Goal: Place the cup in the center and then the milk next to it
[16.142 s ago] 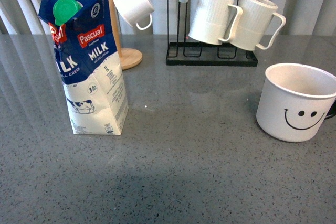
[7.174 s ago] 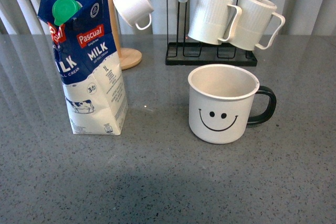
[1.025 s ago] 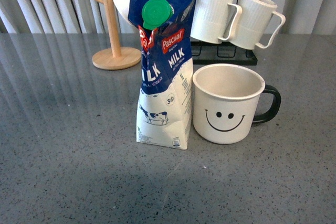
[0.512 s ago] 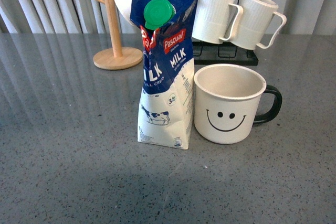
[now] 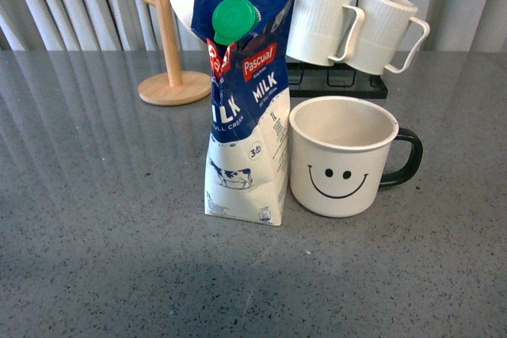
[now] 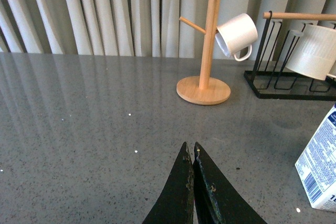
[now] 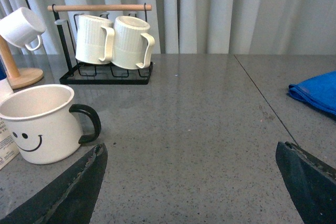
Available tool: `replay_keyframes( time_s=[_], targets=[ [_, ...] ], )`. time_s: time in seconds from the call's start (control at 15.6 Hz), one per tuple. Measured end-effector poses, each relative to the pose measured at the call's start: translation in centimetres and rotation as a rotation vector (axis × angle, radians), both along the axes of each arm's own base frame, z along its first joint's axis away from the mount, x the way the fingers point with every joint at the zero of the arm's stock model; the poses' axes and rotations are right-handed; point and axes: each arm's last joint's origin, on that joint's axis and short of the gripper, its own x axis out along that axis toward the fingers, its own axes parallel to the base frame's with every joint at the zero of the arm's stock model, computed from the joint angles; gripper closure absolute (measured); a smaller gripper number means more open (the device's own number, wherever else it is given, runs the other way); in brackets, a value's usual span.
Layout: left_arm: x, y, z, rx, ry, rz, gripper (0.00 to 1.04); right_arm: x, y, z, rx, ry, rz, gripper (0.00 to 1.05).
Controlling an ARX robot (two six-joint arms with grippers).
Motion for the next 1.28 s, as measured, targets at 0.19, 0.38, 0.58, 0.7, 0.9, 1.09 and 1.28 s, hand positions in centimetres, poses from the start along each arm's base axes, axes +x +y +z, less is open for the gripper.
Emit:
replay_keyframes(
  time_s=[0.19,0.38,0.58,0.7,0.9,1.09,1.28],
  targets=[
    [-1.3,0.0,-1.0,0.000,-0.003,0.000,1.03,0.0,0.0,0.0,0.000,0.000,0.000,0.07],
    [-2.3,0.0,-1.7,0.000,-0.002,0.000,1.03,0.0,0.0,0.0,0.000,0.000,0.000,0.07],
    [-3.0,0.0,-2.0,0.000,-0.009,0.000,1.03,0.0,0.0,0.0,0.000,0.000,0.000,0.07],
    [-3.4,0.0,-2.6,0.000,-0.017,0.000,1.03,0.0,0.0,0.0,0.000,0.000,0.000,0.07],
    [-3.9,0.0,-2.4,0.000,-0.028,0.000,1.03,0.0,0.0,0.0,0.000,0.000,0.000,0.07],
    [-4.4,0.0,-2.5,0.000,-0.024,0.000,1.03,0.0,0.0,0.0,0.000,0.000,0.000,0.07],
    [-4.7,0.0,-2.6,0.000,-0.021,0.000,1.03,0.0,0.0,0.0,0.000,0.000,0.000,0.07]
  ],
)
